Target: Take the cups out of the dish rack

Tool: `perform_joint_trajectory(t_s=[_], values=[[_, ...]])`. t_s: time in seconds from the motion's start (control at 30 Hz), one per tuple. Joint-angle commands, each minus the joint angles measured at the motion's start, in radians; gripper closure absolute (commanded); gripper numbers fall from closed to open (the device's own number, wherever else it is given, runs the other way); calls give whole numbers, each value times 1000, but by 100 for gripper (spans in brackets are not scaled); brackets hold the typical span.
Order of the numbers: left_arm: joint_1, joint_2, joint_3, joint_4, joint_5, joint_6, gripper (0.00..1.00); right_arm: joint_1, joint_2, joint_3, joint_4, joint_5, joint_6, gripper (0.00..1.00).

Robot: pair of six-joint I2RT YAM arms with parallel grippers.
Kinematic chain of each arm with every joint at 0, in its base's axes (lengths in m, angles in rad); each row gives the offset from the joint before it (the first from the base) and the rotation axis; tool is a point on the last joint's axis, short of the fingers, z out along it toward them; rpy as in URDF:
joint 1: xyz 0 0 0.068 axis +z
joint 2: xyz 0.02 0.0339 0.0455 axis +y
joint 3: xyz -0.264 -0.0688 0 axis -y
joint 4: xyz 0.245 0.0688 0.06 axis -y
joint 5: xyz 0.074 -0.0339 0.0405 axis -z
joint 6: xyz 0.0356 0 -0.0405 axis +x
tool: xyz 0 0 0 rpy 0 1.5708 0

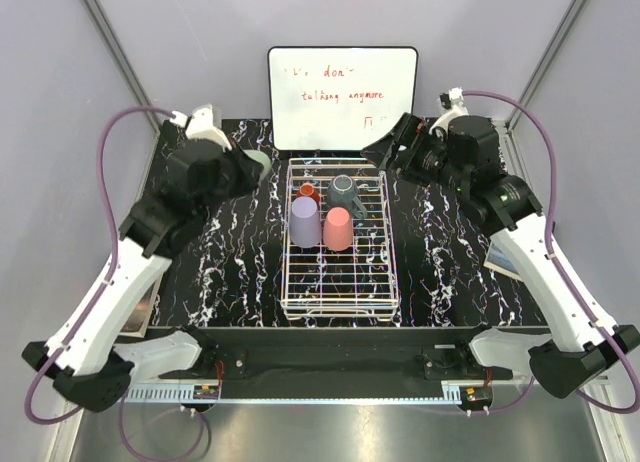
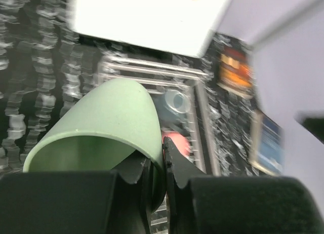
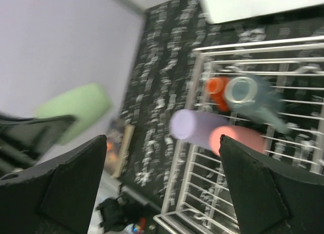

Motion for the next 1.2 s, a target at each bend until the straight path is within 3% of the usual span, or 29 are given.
perform_joint_trajectory(t_s=[0.0, 0.13, 0.3, 0.53, 0.7, 0.9, 1.17], values=[[82, 185, 165, -276, -207, 38, 100, 0, 40, 97, -314, 328, -82, 0], [225, 323, 198, -336, -150, 40, 100, 0, 86, 121, -454, 463, -94, 0], [312, 485, 205, -336, -110, 51, 100, 2, 135, 133, -587, 601, -113, 0], [392, 644, 259, -296, -57, 70, 100, 2, 49, 47, -560, 784, -53, 5], [408, 799, 397, -297, -12, 98, 100, 2, -31, -42, -433, 639, -125, 11], [467, 962, 549, -314, 66, 104, 100, 2, 43, -40, -471, 511, -146, 2], [503, 1111, 626, -307, 94, 101, 100, 2, 86, -28, -494, 514, -166, 0]])
